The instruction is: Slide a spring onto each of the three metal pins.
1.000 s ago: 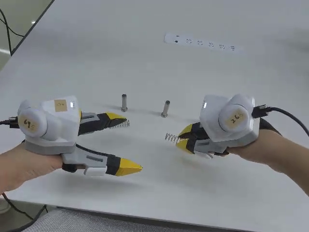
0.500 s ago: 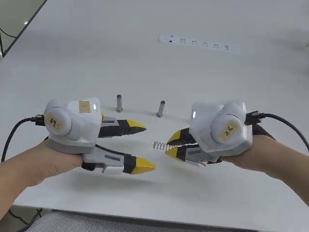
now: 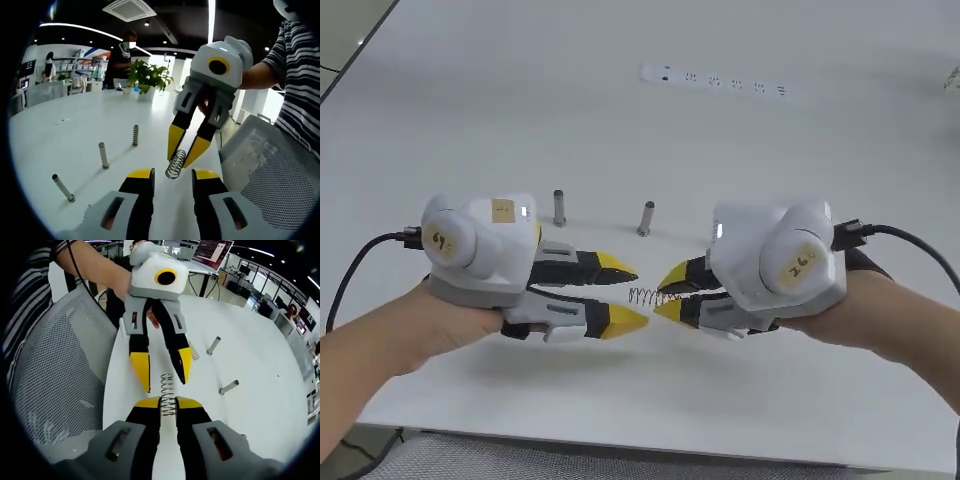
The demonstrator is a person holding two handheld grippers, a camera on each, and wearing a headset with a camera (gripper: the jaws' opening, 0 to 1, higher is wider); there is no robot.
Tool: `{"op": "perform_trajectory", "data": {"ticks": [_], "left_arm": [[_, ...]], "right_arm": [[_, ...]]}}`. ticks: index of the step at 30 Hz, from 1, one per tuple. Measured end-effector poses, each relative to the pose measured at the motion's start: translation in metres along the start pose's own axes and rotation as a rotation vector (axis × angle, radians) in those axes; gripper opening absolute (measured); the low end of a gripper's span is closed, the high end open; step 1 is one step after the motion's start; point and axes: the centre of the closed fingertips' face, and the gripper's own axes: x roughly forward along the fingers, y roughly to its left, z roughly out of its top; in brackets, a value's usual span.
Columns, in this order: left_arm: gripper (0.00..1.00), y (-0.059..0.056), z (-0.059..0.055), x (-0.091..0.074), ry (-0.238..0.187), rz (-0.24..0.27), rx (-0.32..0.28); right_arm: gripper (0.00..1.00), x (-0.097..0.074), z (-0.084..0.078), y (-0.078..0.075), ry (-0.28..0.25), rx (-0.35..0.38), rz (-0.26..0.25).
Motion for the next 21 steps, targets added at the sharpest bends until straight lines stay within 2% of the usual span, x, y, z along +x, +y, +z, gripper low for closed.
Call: {"op": "perform_trajectory", "data": {"ticks": [14,21], "left_arm": [[0.16,-0.0064,0.0027,-0.0001,-0.018,-0.027,-0.017],[0.1,-0.0102,-0.0002,-0.001,-0.011,-0.041,-0.015]], "right_arm": [[0.13,-0.0017,0.0033,0.0064,-0.022,-0.01,0.019],[0.12,-0.0018,0.0038,0.0089,-0.024,-0.025,0.029]]}}
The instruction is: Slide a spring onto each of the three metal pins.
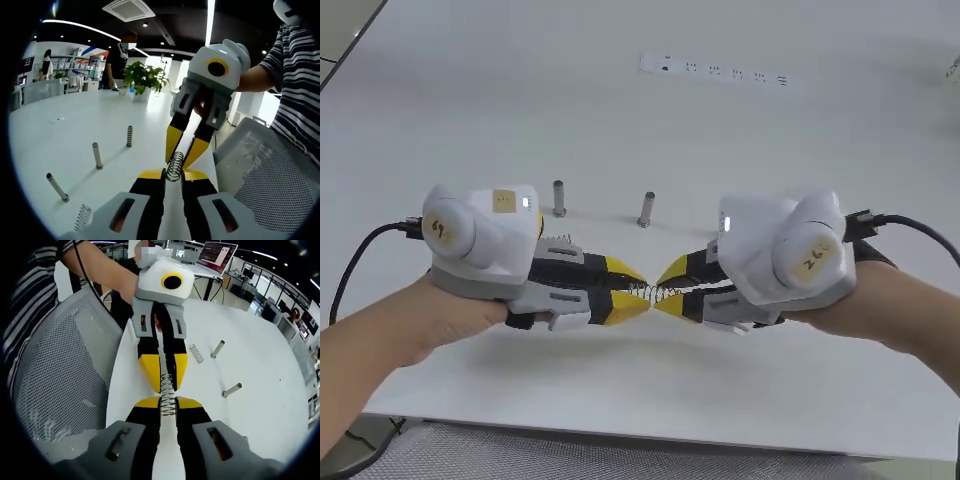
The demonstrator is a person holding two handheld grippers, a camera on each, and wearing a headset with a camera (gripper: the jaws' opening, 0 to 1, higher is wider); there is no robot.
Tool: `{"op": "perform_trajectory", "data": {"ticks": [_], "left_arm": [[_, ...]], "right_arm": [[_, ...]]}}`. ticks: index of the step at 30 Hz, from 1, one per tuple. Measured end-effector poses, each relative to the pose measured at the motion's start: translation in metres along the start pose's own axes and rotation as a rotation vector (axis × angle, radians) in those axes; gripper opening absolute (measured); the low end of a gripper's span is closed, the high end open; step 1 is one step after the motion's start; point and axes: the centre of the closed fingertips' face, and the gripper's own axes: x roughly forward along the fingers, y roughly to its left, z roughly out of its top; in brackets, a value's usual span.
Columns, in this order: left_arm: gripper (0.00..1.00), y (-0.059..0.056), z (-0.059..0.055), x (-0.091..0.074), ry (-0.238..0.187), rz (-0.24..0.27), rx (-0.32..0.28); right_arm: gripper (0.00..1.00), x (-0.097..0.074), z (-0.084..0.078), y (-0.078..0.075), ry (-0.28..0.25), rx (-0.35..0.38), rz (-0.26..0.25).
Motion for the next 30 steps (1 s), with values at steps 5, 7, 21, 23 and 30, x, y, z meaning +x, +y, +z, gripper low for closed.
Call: {"op": "perform_trajectory", "data": {"ticks": [5,7,21,23,30], "left_arm": [[0.09,-0.001,0.0,-0.001,-0.002,-0.003,0.004],[0.09,-0.002,0.001,-0.002,-0.003,-0.01,0.006],[0.08,-0.009,0.003,0.0,0.001,-0.044,0.011],[0.08,-0.01,0.004,0.0,0.001,-0.047,0.01],[0.08,-0.01,0.001,-0.002,0.01,-0.047,0.008]], "right_arm": [[0.12,0.0,0.001,0.0,-0.002,-0.002,0.003],[0.12,0.0,0.002,0.001,-0.005,-0.003,0.006],[0.13,-0.004,0.001,0.006,-0.017,0.02,0.007],[0.13,-0.004,0.0,0.007,-0.021,0.024,0.006],[0.14,-0.006,-0.014,0.009,0.015,0.021,0.004]]}}
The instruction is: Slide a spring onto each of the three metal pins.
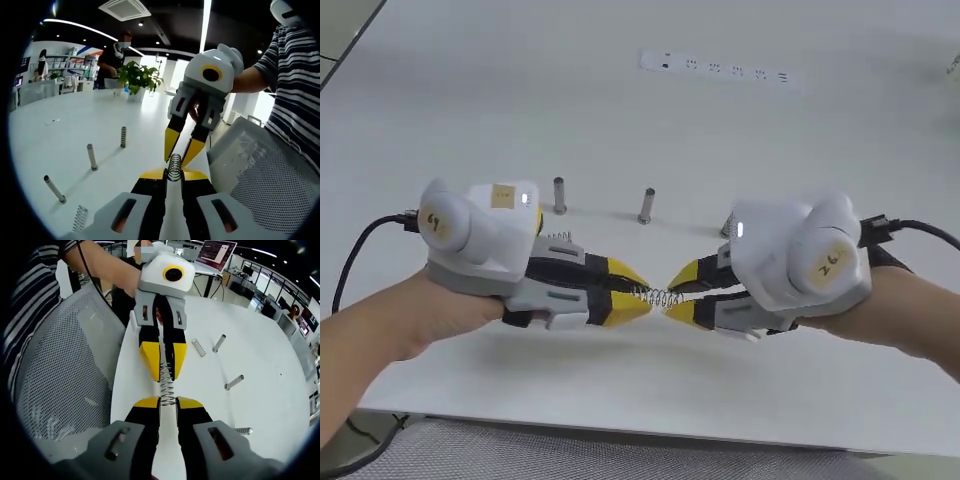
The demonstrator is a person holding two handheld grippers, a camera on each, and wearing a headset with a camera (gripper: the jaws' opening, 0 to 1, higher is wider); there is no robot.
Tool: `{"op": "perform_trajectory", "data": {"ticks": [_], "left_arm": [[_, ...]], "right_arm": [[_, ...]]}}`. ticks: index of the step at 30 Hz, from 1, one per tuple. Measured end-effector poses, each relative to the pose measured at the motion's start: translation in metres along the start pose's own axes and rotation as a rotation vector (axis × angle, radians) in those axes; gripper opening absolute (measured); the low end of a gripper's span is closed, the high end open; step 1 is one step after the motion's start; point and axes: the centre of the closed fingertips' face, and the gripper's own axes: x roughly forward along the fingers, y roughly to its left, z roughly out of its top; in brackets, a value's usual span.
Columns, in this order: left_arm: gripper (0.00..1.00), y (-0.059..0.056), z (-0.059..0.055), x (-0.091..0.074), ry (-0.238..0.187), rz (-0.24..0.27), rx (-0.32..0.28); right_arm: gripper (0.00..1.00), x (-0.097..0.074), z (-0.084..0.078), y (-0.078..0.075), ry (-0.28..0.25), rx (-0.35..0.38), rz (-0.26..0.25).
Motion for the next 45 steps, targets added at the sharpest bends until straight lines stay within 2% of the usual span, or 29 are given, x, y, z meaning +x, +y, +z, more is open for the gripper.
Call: {"op": "perform_trajectory", "data": {"ticks": [4,8,16,24,31,38,41,45], "left_arm": [[0.08,-0.001,0.0,-0.001,-0.002,-0.002,-0.003],[0.08,-0.002,0.0,0.0,0.002,-0.008,-0.005],[0.08,-0.004,-0.003,0.0,0.007,-0.008,-0.01],[0.08,-0.002,-0.002,-0.002,0.001,-0.001,-0.019],[0.08,-0.001,-0.007,-0.004,0.02,0.0,-0.018],[0.08,-0.002,-0.01,-0.003,0.031,0.0,-0.007],[0.08,-0.002,-0.009,-0.004,0.024,-0.001,-0.017],[0.08,-0.001,-0.008,-0.006,0.018,0.0,-0.014]], "right_arm": [[0.14,-0.001,-0.003,0.0,0.003,0.002,-0.008],[0.14,-0.001,0.0,0.001,-0.014,0.001,-0.006],[0.12,-0.001,0.0,0.004,-0.008,-0.022,-0.002],[0.12,-0.007,0.006,-0.001,-0.019,-0.053,-0.029],[0.12,-0.012,0.015,-0.002,-0.05,-0.076,-0.036],[0.12,-0.014,0.021,-0.002,-0.066,-0.063,-0.033],[0.12,-0.017,0.025,-0.002,-0.098,0.004,-0.024],[0.13,-0.019,0.032,-0.003,-0.137,0.035,-0.014]]}}
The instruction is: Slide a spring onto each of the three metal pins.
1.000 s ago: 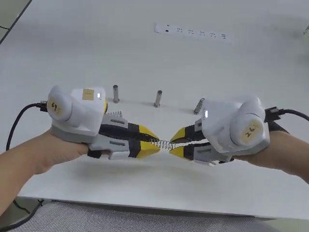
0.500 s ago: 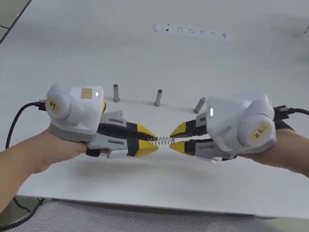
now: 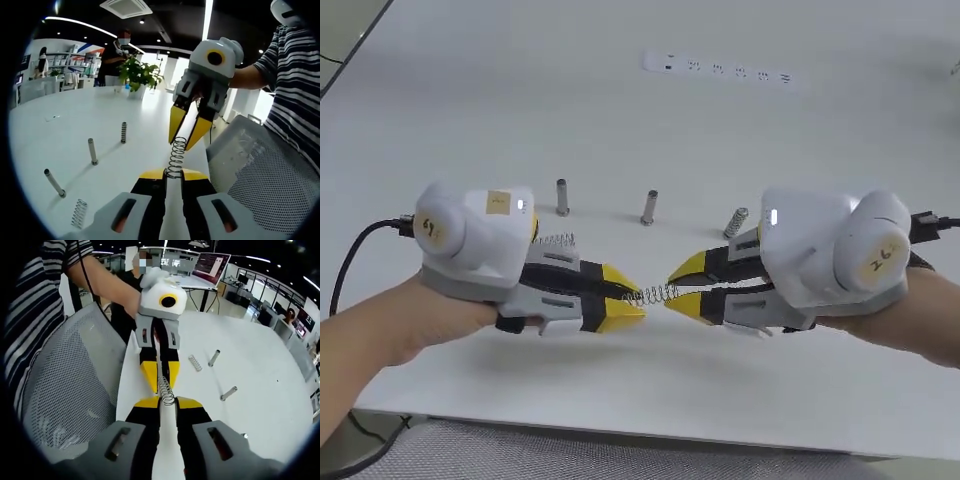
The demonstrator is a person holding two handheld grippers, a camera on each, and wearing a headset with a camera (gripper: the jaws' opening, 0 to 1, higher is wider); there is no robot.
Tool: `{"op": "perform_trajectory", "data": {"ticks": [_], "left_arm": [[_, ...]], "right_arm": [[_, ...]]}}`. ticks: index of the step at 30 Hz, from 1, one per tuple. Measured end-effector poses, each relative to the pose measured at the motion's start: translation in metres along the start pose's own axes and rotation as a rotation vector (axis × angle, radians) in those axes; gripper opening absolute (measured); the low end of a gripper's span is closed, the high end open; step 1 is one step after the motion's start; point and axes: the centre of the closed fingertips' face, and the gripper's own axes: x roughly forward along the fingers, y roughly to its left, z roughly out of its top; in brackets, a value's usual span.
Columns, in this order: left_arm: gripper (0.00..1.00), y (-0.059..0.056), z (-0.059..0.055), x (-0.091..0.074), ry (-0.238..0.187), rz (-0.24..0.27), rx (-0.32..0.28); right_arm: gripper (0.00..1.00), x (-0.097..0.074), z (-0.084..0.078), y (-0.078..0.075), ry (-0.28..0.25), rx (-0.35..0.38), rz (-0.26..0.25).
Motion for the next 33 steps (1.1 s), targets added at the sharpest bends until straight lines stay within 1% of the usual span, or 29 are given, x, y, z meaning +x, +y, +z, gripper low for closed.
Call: {"op": "perform_trajectory", "data": {"ticks": [4,6,8,10,12,14,15,16,19,22,24,25,28,33], "left_arm": [[0.08,-0.001,-0.001,0.0,0.006,-0.002,0.004],[0.08,-0.001,-0.001,0.0,0.006,-0.003,0.005],[0.07,-0.001,-0.001,0.001,0.006,-0.003,0.008],[0.08,-0.002,-0.001,0.002,0.006,-0.007,0.009],[0.08,-0.004,-0.001,0.003,0.007,-0.009,0.012],[0.08,-0.005,0.0,0.003,0.002,-0.013,0.009],[0.08,-0.006,0.0,0.003,0.0,-0.014,0.008],[0.08,-0.007,0.001,0.004,-0.002,-0.016,0.012],[0.08,-0.008,0.003,0.004,-0.007,-0.019,0.014],[0.08,-0.006,0.006,0.003,-0.021,-0.011,0.01],[0.08,-0.004,0.008,0.001,-0.033,-0.004,0.007],[0.08,-0.003,0.01,0.0,-0.045,0.004,0.004],[0.08,-0.001,0.012,-0.001,-0.052,0.01,0.002],[0.08,0.0,0.013,0.0,-0.052,0.016,0.006]], "right_arm": [[0.13,0.0,0.013,-0.002,-0.047,0.03,0.007],[0.13,0.001,0.021,-0.002,-0.081,0.058,0.012],[0.13,0.002,0.024,-0.002,-0.089,0.054,0.011],[0.13,0.003,0.03,-0.001,-0.112,0.059,0.011],[0.13,0.005,0.033,-0.001,-0.112,0.031,0.006],[0.13,0.007,0.037,0.001,-0.133,0.029,0.004],[0.13,0.007,0.038,0.002,-0.139,0.018,0.002],[0.13,0.008,0.041,0.002,-0.149,-0.011,-0.005],[0.13,0.009,0.044,0.005,-0.162,-0.039,-0.015],[0.13,0.008,0.048,0.004,-0.184,-0.068,-0.035],[0.12,0.007,0.05,0.003,-0.192,-0.073,-0.047],[0.12,0.005,0.051,0.001,-0.202,-0.097,-0.067],[0.12,0.004,0.052,0.001,-0.204,-0.124,-0.08],[0.12,0.006,0.053,0.004,-0.19,-0.224,-0.115]]}}
